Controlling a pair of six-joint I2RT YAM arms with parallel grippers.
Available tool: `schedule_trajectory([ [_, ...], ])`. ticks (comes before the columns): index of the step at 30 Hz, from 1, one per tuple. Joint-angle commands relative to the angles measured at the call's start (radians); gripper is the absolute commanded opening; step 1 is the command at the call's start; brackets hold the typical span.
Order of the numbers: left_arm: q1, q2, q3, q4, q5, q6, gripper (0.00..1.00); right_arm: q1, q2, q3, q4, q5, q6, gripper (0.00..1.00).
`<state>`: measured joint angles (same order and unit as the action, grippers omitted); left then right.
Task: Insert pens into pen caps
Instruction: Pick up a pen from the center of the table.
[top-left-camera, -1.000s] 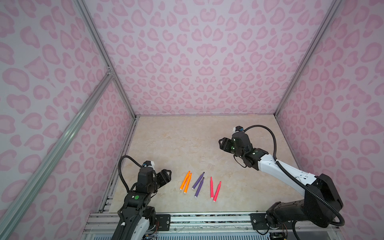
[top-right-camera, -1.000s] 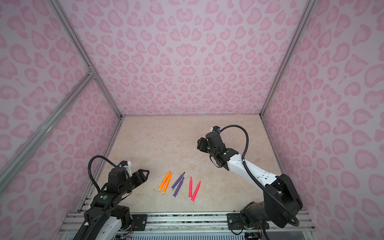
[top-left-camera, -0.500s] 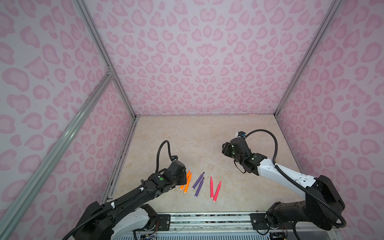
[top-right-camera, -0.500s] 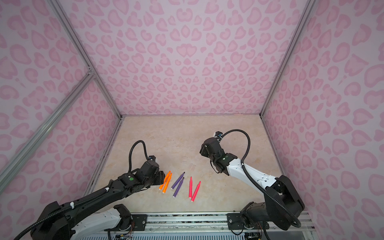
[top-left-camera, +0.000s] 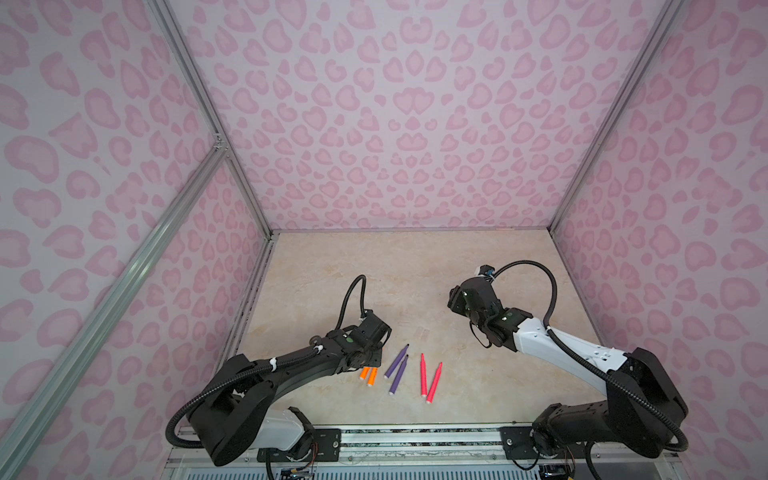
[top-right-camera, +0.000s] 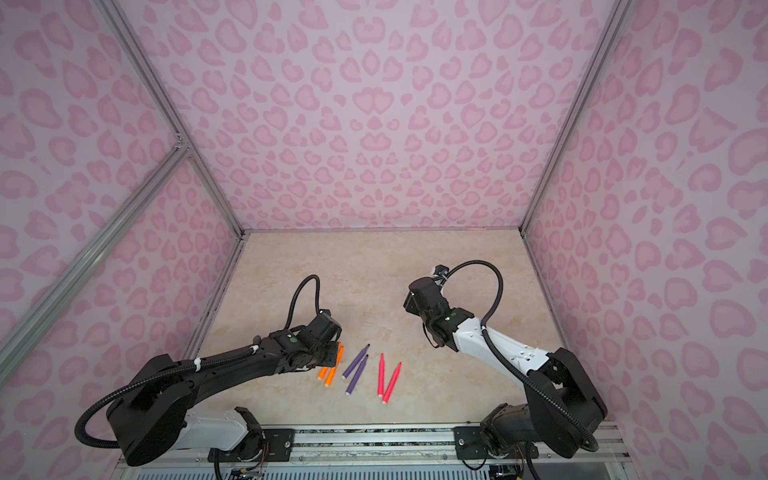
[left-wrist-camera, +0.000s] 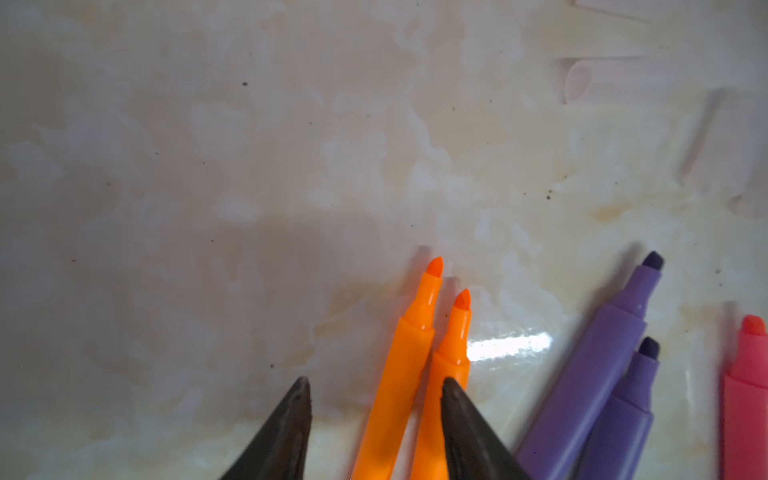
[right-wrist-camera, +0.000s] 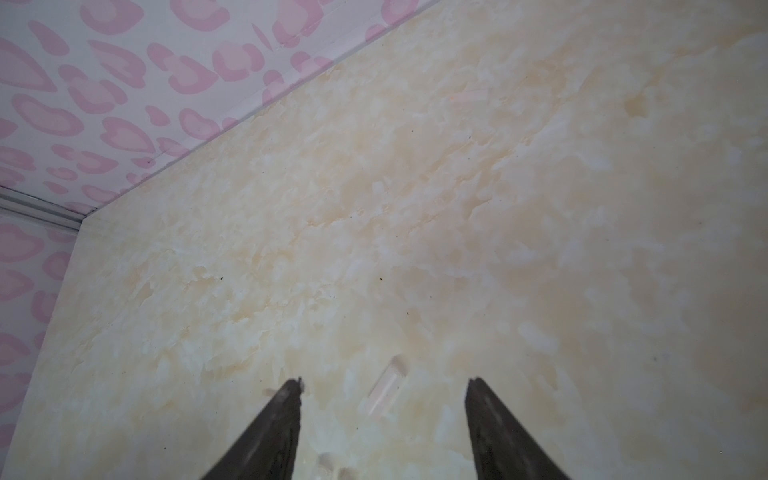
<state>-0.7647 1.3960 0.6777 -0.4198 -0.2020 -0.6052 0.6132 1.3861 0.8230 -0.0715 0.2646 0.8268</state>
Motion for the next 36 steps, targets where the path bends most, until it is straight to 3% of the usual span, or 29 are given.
schedule_trajectory([
  [1, -0.006, 0.036, 0.023, -0.056, 0.005, -0.019, 0.51, 0.0, 0.006, -0.003, 0.012, 0.013, 0.003, 0.64],
  [15, -0.038, 0.067, 0.02, -0.087, 0.007, -0.052, 0.55, -0.001, -0.058, -0.053, 0.005, 0.025, 0.008, 0.64],
  [23, -0.053, 0.073, 0.005, -0.082, -0.001, -0.063, 0.42, 0.002, -0.095, -0.075, -0.001, 0.03, 0.014, 0.64],
  [28, -0.061, 0.052, -0.005, -0.082, 0.003, -0.062, 0.45, 0.005, -0.117, -0.087, -0.004, 0.035, 0.015, 0.64],
  [36, -0.063, 0.093, 0.002, -0.088, 0.009, -0.05, 0.36, 0.008, -0.123, -0.088, -0.008, 0.039, 0.014, 0.64],
])
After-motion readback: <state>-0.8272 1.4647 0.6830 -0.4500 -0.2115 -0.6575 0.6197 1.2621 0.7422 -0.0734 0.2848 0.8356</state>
